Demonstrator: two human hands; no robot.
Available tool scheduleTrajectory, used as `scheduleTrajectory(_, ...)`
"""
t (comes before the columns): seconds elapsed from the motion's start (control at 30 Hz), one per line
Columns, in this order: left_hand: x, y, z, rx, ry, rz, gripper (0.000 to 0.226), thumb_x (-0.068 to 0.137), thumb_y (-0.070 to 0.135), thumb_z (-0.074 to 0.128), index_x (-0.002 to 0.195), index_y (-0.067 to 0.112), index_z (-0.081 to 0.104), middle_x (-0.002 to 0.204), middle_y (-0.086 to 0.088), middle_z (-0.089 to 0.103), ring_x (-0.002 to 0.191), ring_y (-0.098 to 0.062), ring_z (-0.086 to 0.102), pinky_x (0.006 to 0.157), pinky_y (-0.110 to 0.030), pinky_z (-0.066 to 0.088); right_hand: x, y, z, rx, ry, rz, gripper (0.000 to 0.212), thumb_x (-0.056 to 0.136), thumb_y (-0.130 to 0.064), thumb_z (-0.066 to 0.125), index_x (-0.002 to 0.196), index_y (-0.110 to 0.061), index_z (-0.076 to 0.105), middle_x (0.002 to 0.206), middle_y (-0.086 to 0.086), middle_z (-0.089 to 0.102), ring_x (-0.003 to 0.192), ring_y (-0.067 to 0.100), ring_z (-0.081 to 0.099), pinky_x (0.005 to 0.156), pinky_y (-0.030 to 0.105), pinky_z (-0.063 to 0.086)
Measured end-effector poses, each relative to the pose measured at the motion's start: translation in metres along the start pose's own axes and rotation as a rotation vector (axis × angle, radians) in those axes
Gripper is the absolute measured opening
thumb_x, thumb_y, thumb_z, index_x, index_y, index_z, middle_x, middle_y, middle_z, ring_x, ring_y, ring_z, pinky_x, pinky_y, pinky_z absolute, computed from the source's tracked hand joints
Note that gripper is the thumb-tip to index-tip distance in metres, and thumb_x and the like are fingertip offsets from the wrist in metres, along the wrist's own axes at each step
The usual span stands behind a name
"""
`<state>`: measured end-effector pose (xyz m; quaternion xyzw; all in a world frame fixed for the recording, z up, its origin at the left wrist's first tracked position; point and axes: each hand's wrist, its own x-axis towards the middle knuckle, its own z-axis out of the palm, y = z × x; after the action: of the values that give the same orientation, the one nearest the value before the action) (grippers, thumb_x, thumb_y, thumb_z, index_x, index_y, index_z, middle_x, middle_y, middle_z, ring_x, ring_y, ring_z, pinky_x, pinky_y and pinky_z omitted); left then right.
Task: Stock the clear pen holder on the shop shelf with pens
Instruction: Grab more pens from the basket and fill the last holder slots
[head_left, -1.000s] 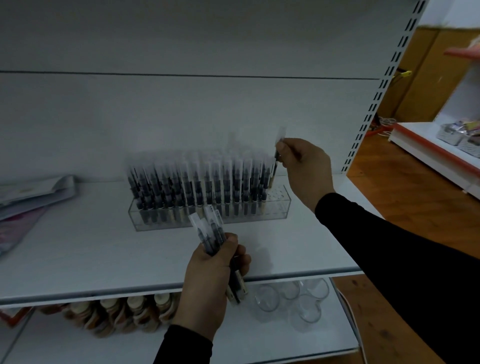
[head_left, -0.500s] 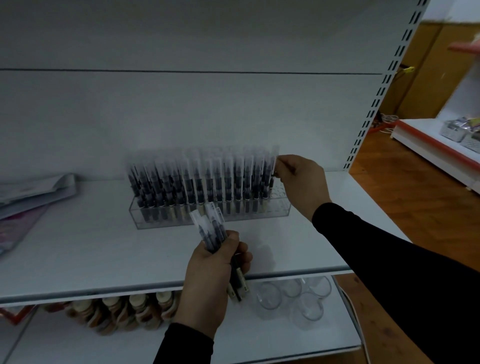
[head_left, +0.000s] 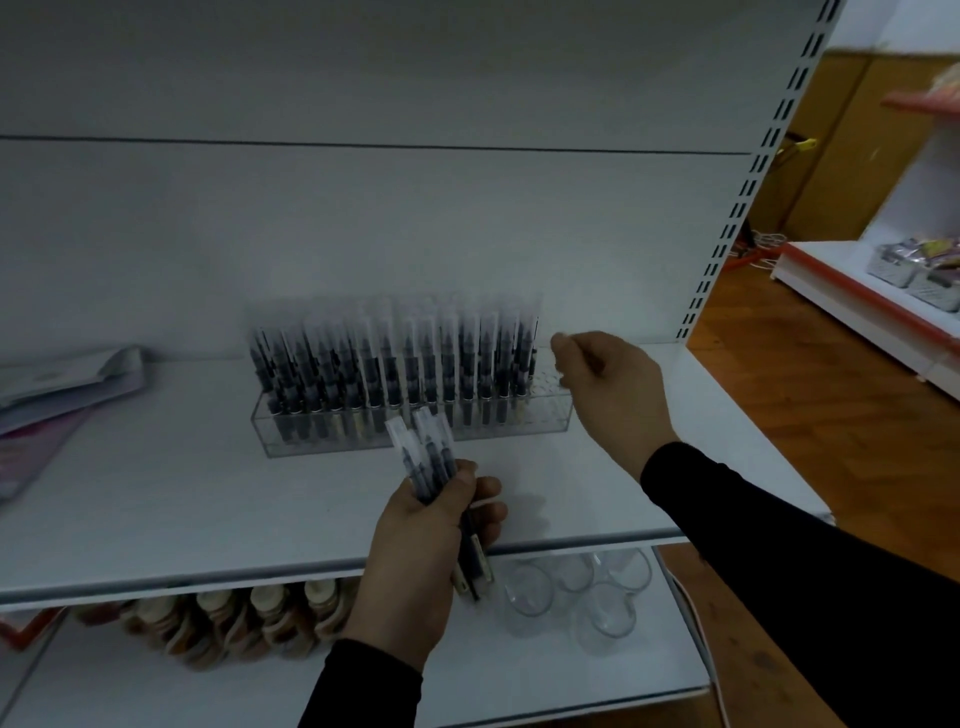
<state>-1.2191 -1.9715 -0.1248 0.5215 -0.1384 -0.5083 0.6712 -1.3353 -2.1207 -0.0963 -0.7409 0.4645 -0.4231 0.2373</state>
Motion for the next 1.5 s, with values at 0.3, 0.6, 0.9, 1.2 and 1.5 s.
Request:
scheduleTrajectory(0.3,-0.004,-0.001,0.004,0.072,-0.082,0.019,0.014,0.094,0.011,0.055,0.102,0.011,0.067,0.088,-0.01,0.076,0.073,-0.022,0.071,0.072,-0.033,0.058,-0.047,-0.013,0.011,0.274,-0.505,0.14,0.029,0.09,-0.042,0.063,0.077,-0.019,0.073,0.074,-0.007,0.071,0.069,0.004,0.064,0.069,0.023,0.053)
scheduleTrajectory(0.6,0.002,-0.007,0.004,0.088,-0.044,0.017,0.015,0.095,0.013,0.054,0.103,0.012,0.066,0.093,-0.011,0.076,0.084,-0.024,0.073,0.074,-0.032,0.059,-0.043,-0.017,0.009,0.34,-0.524,0.162,0.018,0.09,-0.027,0.066,0.084,-0.015,0.076,0.077,-0.008,0.071,0.071,-0.001,0.062,0.071,0.015,0.051)
scheduleTrajectory(0.9,0.005,-0.002,0.0,-0.073,0.066,0.031,0.014,0.097,0.011,0.05,0.102,0.011,0.062,0.087,-0.013,0.07,0.082,-0.026,0.068,0.072,-0.032,0.053,-0.018,-0.019,-0.019,0.577,-0.281,0.274,0.017,0.09,-0.019,0.066,0.091,-0.003,0.074,0.079,0.013,0.072,0.07,0.014,0.066,0.063,0.019,0.054)
scheduleTrajectory(1.2,0.004,-0.003,-0.002,-0.078,0.059,0.048,0.014,0.097,0.011,0.05,0.101,0.008,0.063,0.079,-0.011,0.07,0.075,-0.026,0.068,0.072,-0.034,0.054,0.012,-0.024,-0.035,0.573,0.062,0.162,0.009,0.09,-0.019,0.067,0.092,-0.013,0.073,0.073,-0.004,0.074,0.069,0.006,0.068,0.065,0.017,0.054)
scheduleTrajectory(1.5,0.004,-0.003,-0.001,-0.083,0.047,0.051,0.014,0.096,0.011,0.051,0.101,0.008,0.064,0.076,-0.009,0.072,0.069,-0.022,0.069,0.066,-0.031,0.058,0.029,-0.025,-0.021,0.489,0.114,0.108,0.008,0.09,-0.02,0.068,0.088,-0.025,0.073,0.084,-0.001,0.075,0.081,0.014,0.072,0.079,0.027,0.059)
